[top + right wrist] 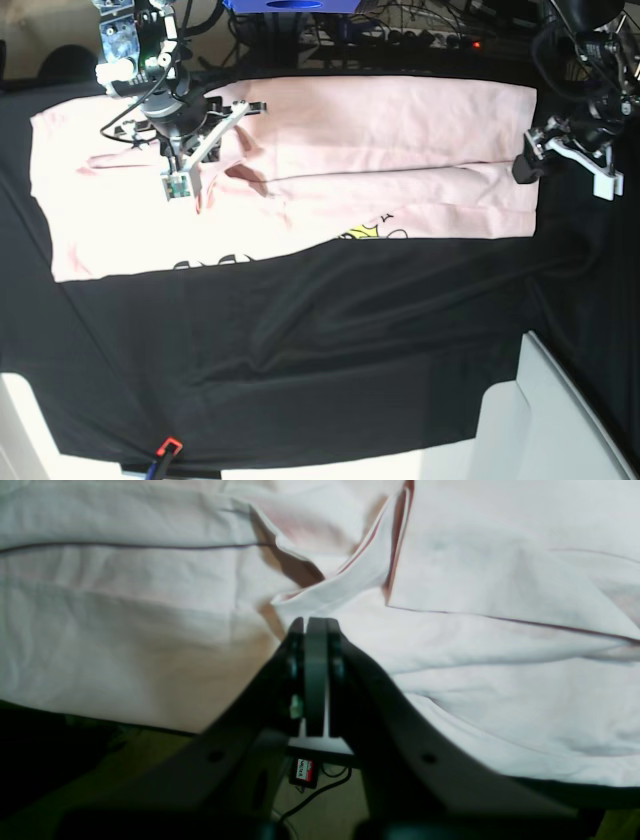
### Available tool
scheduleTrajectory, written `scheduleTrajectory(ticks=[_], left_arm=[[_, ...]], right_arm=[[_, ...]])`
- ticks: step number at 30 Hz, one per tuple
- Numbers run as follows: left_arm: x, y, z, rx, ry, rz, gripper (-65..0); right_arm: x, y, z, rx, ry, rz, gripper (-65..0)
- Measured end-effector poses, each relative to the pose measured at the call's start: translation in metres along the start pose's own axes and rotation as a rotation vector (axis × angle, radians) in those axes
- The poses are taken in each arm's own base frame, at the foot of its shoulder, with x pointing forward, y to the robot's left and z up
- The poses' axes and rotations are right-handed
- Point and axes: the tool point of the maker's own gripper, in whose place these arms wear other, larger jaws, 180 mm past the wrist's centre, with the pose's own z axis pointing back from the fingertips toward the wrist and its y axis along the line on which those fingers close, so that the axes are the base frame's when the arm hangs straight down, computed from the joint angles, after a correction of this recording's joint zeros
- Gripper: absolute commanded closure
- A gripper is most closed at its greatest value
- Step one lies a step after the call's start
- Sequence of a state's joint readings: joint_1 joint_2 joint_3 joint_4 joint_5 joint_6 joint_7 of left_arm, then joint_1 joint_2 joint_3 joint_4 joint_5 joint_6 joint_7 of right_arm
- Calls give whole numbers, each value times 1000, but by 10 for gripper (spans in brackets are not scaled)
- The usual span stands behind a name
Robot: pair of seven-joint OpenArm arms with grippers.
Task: Fold the T-shirt properly
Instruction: 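Hold the shirt with the right gripper and grasp the hem edge with the left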
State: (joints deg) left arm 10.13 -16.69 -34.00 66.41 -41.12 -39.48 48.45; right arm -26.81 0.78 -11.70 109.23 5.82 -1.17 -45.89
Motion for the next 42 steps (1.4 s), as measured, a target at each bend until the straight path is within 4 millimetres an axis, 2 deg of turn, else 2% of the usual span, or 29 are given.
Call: scheduleTrajectory(ticks=[3, 8, 14, 20, 22, 24, 27, 28, 29, 32, 35, 36, 39, 42], left_arm=[[-11, 7, -3, 7, -15, 48, -650], [-6, 3, -9, -4, -24, 51, -650], [-5, -30, -33, -92, 5, 6, -650], [-10, -53, -44, -146, -27, -3, -650], [-14, -59, -46, -162, -18, -9, -584], [-16, -59, -46, -164, -8, -8, -442], [-27, -58, -47, -156, 33, -13, -170], [-30, -59, -47, -157, 40, -9, -104], [-34, -58, -47, -155, 53, -7, -67], [-35, -58, -47, -155, 56, -2, -55], [-34, -58, -46, -151, 57, -11, 0], [-33, -57, -44, -138, 63, -28, 0], [-24, -56, -27, -83, 40, -72, 0], [-9, -61, -6, -25, -3, -135, 0]], right_arm=[[-1, 1, 0, 2, 3, -1, 0], [-6, 1, 1, 2, 12, -2, 0], [-6, 1, 1, 2, 12, -2, 0], [-6, 1, 1, 2, 12, -2, 0], [-6, 1, 1, 2, 12, -2, 0], [-6, 1, 1, 2, 12, -1, 0], [-6, 1, 1, 2, 12, -2, 0], [-6, 1, 1, 2, 12, -2, 0], [-6, 1, 1, 2, 12, -2, 0], [-6, 1, 1, 2, 12, -2, 0], [-6, 1, 1, 2, 12, -2, 0], [-6, 1, 1, 2, 12, -2, 0], [-7, 0, 0, 0, 14, -3, 0], [-16, -1, -5, -1, 43, -4, 0]])
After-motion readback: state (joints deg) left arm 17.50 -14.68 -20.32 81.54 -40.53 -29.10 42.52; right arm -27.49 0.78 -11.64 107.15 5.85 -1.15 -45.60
